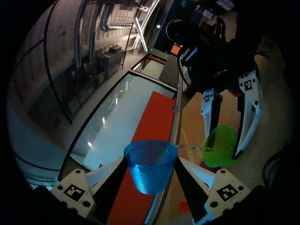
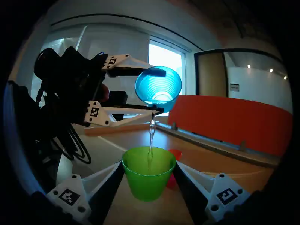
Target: Pour water
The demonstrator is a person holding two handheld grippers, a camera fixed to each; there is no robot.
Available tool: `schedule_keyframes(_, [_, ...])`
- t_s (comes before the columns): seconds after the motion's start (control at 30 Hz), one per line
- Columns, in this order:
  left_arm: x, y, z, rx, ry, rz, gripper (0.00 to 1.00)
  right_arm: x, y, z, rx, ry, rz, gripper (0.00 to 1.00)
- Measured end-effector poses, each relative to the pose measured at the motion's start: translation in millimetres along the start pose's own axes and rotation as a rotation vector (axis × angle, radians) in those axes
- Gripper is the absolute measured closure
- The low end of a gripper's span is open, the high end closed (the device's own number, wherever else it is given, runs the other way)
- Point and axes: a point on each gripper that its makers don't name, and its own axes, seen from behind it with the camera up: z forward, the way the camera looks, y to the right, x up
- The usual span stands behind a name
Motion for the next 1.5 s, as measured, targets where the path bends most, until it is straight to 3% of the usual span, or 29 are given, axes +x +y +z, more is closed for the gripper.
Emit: schedule_keyframes(1.5, [9, -12.8, -1.8, 0.03, 0.007, 0.161, 0.15, 3, 4, -2.9, -0.006, 0.011, -0.009, 0.09])
